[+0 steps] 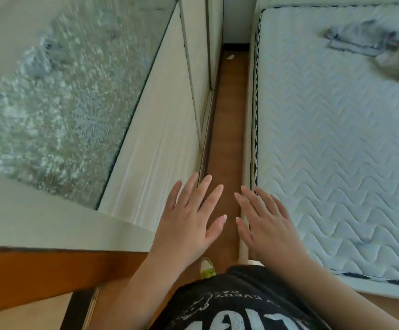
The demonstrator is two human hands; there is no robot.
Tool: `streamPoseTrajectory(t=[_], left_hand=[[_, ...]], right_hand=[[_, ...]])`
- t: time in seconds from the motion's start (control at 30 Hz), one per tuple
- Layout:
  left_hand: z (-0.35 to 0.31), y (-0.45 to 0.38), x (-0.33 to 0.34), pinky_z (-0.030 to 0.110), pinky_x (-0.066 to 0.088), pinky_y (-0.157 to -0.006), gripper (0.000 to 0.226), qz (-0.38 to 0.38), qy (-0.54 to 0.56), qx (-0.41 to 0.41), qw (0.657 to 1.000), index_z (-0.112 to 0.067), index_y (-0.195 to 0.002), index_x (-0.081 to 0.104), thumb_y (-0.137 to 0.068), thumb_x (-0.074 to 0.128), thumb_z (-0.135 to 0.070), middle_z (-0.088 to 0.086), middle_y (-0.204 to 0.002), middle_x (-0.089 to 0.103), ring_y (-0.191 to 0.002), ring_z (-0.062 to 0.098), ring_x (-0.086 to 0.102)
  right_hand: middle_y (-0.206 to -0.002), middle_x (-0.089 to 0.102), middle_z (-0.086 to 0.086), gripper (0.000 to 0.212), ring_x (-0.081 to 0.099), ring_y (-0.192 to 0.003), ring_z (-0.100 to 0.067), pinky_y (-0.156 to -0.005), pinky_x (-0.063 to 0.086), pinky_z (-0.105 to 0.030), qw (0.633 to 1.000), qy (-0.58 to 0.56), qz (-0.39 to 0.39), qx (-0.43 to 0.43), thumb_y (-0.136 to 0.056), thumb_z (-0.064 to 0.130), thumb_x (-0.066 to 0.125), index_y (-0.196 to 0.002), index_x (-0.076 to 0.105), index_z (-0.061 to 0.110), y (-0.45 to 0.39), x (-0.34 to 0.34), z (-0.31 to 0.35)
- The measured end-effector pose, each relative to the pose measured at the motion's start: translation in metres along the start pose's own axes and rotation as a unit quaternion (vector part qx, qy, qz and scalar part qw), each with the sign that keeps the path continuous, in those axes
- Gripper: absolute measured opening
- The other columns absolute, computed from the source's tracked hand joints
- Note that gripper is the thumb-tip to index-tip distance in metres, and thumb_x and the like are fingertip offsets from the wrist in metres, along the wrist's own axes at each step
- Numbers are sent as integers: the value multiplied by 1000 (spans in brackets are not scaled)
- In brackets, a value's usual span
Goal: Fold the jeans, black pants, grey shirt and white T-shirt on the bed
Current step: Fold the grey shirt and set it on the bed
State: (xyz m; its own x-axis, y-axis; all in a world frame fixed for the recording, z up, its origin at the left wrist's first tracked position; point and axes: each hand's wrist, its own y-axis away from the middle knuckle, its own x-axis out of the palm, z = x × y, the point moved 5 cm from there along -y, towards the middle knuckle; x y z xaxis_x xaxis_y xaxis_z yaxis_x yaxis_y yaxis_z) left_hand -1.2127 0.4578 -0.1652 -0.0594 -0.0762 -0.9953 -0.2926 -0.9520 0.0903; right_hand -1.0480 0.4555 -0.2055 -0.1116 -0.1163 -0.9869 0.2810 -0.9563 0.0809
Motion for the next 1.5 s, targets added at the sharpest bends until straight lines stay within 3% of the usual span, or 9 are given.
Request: streamPoseTrajectory(t=[0.3, 0.5, 0.7, 0.8, 0.93, 1.23, 1.5], left_hand=[[13, -59, 8, 48, 22, -116, 59, 7, 57, -17, 998, -26, -147, 37, -97, 28, -55, 4, -155, 37, -146, 27, 28], [40, -85, 19, 45, 18, -117, 59, 19, 104, -49, 993, -32, -149, 25, -97, 26, -59, -4, -159, 27, -149, 19, 17], [53, -173, 12, 39, -1, -117, 65, 38, 106, -120, 986, -33, -153, 19, -95, 15, -61, -6, -162, 17, -149, 14, -1], [49, -218, 4, 44, 13, -116, 61, 41, 95, -121, 987, -28, -150, 34, -97, 24, -57, -1, -157, 31, -147, 20, 18], [41, -272, -6, 42, 6, -118, 64, 39, 77, -94, 992, -31, -152, 24, -96, 16, -60, -2, -161, 22, -150, 20, 12], [11, -423, -50, 49, 13, -119, 59, -33, -1, 6, 999, -29, -149, 31, -99, 23, -58, 2, -156, 34, -147, 25, 24], [-30, -562, -43, 46, 5, -121, 63, -24, 40, 107, 993, -29, -153, 21, -99, 8, -59, 2, -160, 24, -150, 24, 13]], right_hand=[[-155, 34, 2, 55, 26, -146, -21, -117, 13, -39, 999, 2, -5, 44, -100, 48, 27, -148, 36, 24, -79, -15, -16], [-155, 33, 3, 54, 21, -147, -20, -119, 7, -35, 1000, 7, 0, -14, -100, 45, 27, -148, 36, 22, -147, -20, -27], [-157, 29, 1, 54, 15, -149, -22, -121, 4, -40, 999, 8, 5, -33, -100, 44, 28, -149, 35, 23, -224, -35, -68], [-156, 32, 1, 54, 18, -148, -22, -120, 4, -40, 1000, -10, 1, -28, -99, 44, 29, -147, 40, 22, -255, -44, -97], [-156, 31, 1, 55, 17, -148, -23, -120, 8, -42, 1000, -12, 4, -13, -99, 46, 23, -147, 39, 23, -288, -57, -135], [-160, 23, 1, 55, 11, -150, -23, -121, 3, -42, 994, -44, -39, 93, -100, 47, 22, -150, 33, 25, -341, -87, -219], [-163, 13, 2, 58, 2, -151, -22, -120, -1, -41, 972, -82, -67, 211, -101, 50, 15, -153, 23, 27, -399, -95, -293]])
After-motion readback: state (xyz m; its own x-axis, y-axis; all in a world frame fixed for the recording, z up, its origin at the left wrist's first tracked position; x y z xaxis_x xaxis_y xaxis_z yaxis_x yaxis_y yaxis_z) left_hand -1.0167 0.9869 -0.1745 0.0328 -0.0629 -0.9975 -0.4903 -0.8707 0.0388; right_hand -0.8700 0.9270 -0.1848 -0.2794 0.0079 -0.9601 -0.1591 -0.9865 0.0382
